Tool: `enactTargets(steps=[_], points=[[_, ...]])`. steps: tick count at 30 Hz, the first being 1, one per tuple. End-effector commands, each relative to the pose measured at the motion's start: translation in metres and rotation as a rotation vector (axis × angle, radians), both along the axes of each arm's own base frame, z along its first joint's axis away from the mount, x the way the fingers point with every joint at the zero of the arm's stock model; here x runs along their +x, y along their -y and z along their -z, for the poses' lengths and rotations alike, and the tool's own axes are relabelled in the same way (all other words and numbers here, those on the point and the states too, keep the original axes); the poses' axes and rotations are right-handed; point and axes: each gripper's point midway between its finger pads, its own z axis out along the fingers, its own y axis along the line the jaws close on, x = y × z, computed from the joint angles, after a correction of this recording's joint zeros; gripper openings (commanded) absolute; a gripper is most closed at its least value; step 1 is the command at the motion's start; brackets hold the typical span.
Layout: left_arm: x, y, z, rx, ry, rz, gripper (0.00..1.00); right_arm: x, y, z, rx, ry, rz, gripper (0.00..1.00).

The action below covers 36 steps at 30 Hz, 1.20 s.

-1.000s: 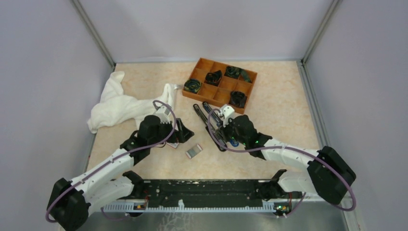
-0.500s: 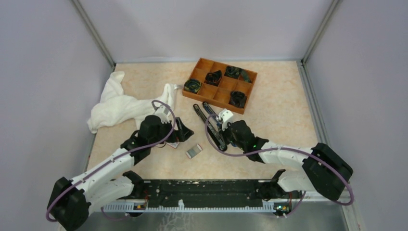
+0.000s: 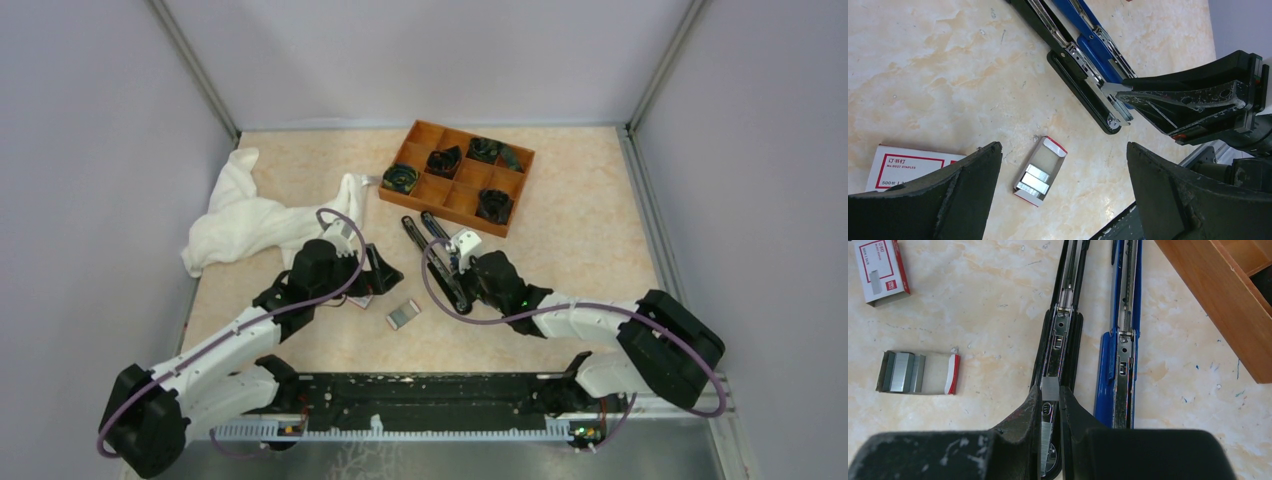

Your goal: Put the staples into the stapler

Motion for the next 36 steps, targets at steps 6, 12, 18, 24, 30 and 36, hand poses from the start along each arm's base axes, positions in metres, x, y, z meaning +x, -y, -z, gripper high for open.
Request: enactTargets(steps=[6, 12, 18, 24, 30, 36], points=[[-0.001, 0.004, 0.001, -0.022, 0.0, 0.01, 0.99, 0.002, -0.006, -0.005, 0.017, 0.022, 0.001, 0.0], [0.0, 0.005, 0.0, -0.024, 0.002, 0.009, 0.99, 0.001, -0.006, -0.001, 0.008, 0.014, 0.001, 0.02], [0.001, 0.006, 0.002, -0.024, -0.007, 0.01, 0.99, -0.001, -0.007, 0.001, 0.009, -0.002, 0.007, 0.04], [0.002, 0.007, 0.003, -0.024, -0.009, 0.009, 0.99, -0.004, -0.007, 0.004, -0.005, -0.007, 0.012, 0.08], [0.001, 0.006, 0.004, -0.025, -0.011, 0.003, 0.99, -0.008, -0.005, 0.006, -0.012, -0.023, 0.015, 0.11], [0.001, 0.004, 0.005, -0.02, -0.015, -0.005, 0.99, -0.014, -0.003, 0.011, -0.029, -0.057, 0.005, 0.14]])
